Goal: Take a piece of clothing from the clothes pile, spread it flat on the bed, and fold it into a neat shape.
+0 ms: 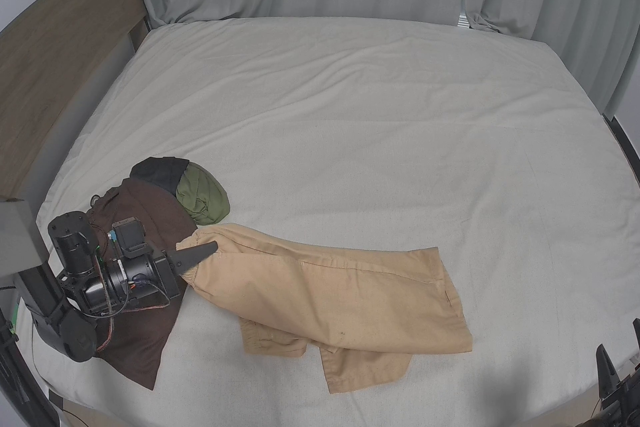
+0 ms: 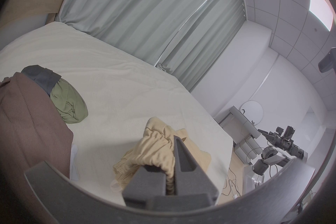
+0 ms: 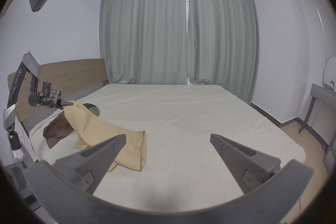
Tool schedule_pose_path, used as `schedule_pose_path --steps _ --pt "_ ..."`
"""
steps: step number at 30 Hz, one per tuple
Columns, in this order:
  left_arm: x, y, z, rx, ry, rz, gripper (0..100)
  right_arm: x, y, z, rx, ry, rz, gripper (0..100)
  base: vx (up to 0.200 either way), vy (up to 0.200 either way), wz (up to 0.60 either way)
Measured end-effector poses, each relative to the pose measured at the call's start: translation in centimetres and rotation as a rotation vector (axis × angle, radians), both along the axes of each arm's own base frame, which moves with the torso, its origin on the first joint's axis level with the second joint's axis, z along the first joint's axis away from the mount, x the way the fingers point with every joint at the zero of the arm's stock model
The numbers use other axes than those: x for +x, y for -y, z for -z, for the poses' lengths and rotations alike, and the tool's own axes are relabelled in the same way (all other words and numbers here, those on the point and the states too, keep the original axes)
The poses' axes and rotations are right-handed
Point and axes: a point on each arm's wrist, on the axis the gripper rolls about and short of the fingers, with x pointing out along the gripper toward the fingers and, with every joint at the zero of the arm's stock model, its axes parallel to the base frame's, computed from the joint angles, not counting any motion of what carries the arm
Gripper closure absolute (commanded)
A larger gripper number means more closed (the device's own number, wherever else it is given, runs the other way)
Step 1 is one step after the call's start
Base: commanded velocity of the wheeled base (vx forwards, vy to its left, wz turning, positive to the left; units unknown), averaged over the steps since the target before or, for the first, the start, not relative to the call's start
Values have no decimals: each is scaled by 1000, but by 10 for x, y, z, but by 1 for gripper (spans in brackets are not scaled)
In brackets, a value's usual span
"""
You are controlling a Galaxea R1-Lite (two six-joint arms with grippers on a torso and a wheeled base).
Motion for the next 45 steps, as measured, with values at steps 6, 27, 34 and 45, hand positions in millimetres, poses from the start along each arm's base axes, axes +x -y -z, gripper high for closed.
schedule_pose_path --steps 6,27,34,45 --pt "1 0 1 1 -2 0 100 0 0 0 10 0 0 0 0 0 0" --pt "2 1 0 1 5 0 100 9 0 -60 77 91 -19 0 0 0 0" --pt "4 1 -1 -1 15 0 100 36 -1 -99 192 8 -52 0 0 0 0" --pt "5 2 -2 -2 20 2 100 96 -7 -145 367 -122 -119 0 0 0 0"
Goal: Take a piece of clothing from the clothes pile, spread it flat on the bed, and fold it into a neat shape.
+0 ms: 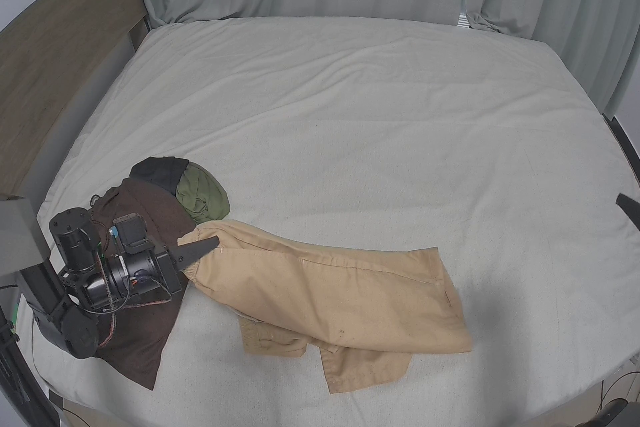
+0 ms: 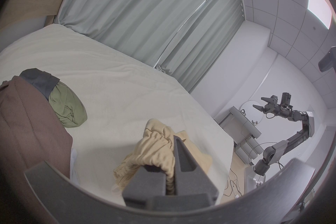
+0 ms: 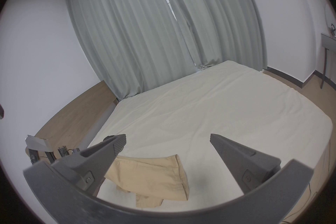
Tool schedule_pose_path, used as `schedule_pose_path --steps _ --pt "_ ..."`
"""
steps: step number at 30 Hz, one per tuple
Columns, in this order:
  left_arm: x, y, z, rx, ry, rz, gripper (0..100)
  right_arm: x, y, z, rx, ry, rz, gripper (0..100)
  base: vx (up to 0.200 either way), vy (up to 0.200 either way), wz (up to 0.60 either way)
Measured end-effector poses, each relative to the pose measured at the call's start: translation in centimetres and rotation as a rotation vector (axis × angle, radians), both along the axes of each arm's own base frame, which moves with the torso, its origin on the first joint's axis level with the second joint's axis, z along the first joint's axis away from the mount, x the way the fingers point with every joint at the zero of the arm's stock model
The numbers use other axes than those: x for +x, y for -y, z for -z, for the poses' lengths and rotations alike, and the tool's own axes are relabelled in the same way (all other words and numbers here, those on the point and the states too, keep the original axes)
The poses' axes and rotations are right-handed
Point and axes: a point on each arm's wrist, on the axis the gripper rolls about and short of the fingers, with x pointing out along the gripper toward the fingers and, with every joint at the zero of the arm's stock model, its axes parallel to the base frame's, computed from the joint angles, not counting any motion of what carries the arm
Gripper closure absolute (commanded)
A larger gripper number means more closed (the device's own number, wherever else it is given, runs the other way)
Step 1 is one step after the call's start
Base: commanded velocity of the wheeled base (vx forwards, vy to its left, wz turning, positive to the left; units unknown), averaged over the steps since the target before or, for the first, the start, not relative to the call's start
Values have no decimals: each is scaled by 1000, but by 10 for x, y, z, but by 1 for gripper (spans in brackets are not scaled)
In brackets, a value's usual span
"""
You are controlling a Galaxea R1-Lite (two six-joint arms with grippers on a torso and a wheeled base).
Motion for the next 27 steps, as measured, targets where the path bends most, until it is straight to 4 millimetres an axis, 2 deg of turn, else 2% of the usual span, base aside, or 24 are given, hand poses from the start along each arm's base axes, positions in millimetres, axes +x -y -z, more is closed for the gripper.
schedule_pose_path --steps 6,11,16,27 --pt "0 0 0 0 -1 1 100 29 -4 -12 -30 -40 -81 0 0 0 0" --pt "-1 1 0 0 -3 2 100 51 -7 -13 -42 -77 -145 0 0 0 0" --pt "-1 0 -1 -1 2 1 100 76 -10 -15 -37 -40 -199 0 0 0 0" --pt "4 0 -4 -5 22 2 100 114 -9 4 1 -73 -324 0 0 0 0"
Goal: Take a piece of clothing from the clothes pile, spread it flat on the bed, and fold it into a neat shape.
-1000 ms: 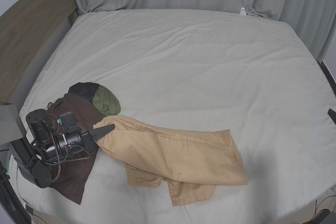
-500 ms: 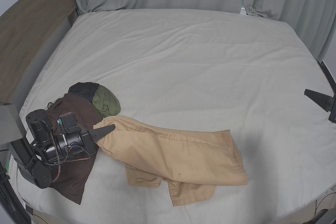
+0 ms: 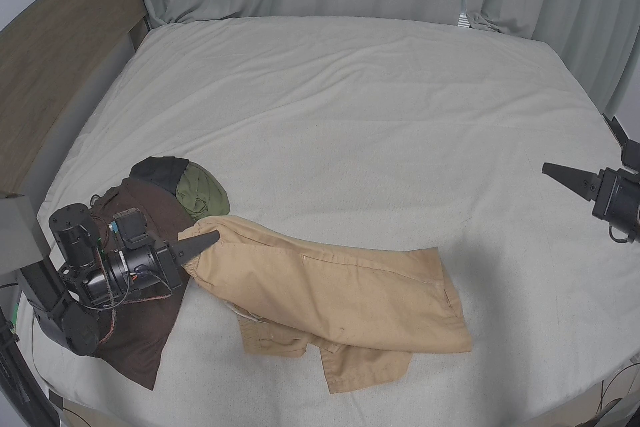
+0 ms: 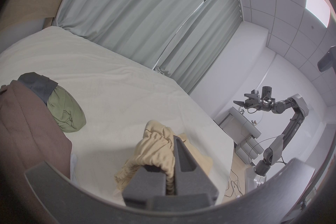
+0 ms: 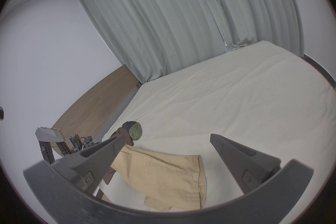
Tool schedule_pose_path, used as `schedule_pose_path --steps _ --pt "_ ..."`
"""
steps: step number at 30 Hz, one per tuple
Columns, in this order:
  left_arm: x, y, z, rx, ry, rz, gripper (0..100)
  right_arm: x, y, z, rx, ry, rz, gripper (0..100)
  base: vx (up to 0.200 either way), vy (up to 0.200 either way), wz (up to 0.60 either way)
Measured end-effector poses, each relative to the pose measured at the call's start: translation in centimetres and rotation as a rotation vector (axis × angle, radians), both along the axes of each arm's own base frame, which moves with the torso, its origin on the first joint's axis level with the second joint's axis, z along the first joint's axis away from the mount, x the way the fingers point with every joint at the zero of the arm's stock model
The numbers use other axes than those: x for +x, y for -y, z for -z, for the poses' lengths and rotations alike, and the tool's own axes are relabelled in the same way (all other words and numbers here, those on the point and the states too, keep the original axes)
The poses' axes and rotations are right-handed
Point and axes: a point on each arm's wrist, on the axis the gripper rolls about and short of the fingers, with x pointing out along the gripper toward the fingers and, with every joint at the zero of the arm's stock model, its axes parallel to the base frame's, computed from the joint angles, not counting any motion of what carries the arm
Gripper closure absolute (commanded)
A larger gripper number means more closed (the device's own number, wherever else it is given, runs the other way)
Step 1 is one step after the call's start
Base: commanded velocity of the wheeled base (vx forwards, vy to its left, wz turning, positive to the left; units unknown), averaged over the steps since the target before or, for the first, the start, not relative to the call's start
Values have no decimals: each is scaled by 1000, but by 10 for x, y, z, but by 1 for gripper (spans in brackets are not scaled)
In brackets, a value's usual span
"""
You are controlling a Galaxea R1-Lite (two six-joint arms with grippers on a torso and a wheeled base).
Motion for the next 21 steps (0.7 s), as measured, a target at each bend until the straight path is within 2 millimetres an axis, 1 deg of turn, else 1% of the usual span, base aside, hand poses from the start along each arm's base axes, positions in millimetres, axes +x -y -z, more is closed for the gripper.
schedule_pose_path --steps 8,14,21 --pt "7 0 -2 -1 19 -1 100 23 -1 23 7 -73 -11 0 0 0 0" --pt "9 0 -1 -1 21 -3 100 37 -3 38 33 -106 -26 0 0 0 0" --pt "7 -1 4 2 -2 -2 100 51 -12 60 64 -166 -55 0 0 0 0"
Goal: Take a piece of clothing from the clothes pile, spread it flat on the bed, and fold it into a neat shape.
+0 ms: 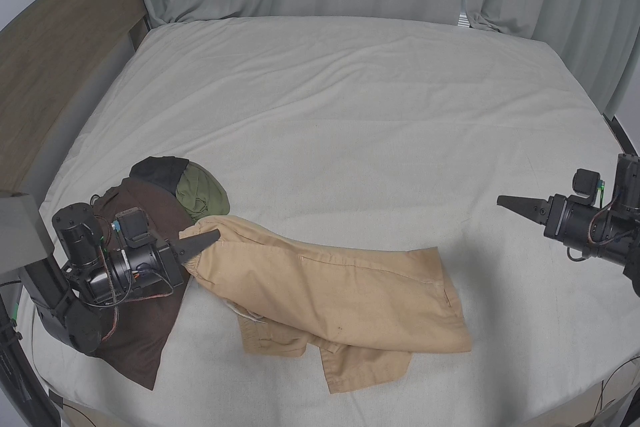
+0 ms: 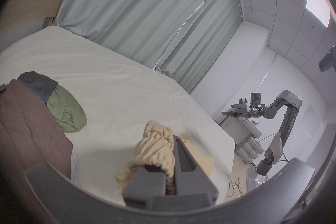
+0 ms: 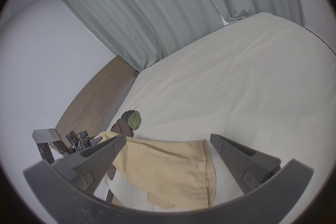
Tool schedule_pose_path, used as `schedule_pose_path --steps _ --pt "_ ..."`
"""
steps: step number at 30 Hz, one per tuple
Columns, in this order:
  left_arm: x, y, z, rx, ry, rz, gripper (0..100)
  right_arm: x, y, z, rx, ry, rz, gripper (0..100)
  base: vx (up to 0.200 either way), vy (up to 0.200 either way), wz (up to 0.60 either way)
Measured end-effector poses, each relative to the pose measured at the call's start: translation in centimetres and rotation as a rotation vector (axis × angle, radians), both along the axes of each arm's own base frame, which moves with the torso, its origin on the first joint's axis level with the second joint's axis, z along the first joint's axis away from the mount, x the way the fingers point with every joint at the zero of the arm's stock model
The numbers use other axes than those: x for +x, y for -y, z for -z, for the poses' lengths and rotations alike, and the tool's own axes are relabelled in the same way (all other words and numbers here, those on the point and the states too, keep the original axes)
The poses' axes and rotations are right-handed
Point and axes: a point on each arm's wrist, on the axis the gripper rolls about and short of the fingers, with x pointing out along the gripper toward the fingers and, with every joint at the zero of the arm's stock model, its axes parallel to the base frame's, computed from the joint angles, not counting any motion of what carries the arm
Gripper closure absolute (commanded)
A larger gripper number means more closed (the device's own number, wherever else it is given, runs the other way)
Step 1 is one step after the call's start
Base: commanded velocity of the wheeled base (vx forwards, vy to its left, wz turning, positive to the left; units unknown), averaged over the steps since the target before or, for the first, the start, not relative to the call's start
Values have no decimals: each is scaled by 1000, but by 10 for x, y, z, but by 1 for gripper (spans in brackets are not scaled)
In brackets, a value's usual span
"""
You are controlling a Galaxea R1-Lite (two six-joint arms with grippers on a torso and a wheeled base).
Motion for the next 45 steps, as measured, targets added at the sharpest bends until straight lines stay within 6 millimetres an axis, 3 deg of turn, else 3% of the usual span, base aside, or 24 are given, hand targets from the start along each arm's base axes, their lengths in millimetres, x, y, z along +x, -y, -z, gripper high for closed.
schedule_pose_path --steps 10,26,45 --pt "-2 -1 12 8 -50 -6 100 17 -9 38 14 -86 -22 0 0 0 0" --pt "3 -5 28 54 -56 -10 100 35 -15 81 47 -160 -36 0 0 0 0" --pt "5 -7 29 54 -55 -18 100 55 -30 134 94 -211 -50 0 0 0 0"
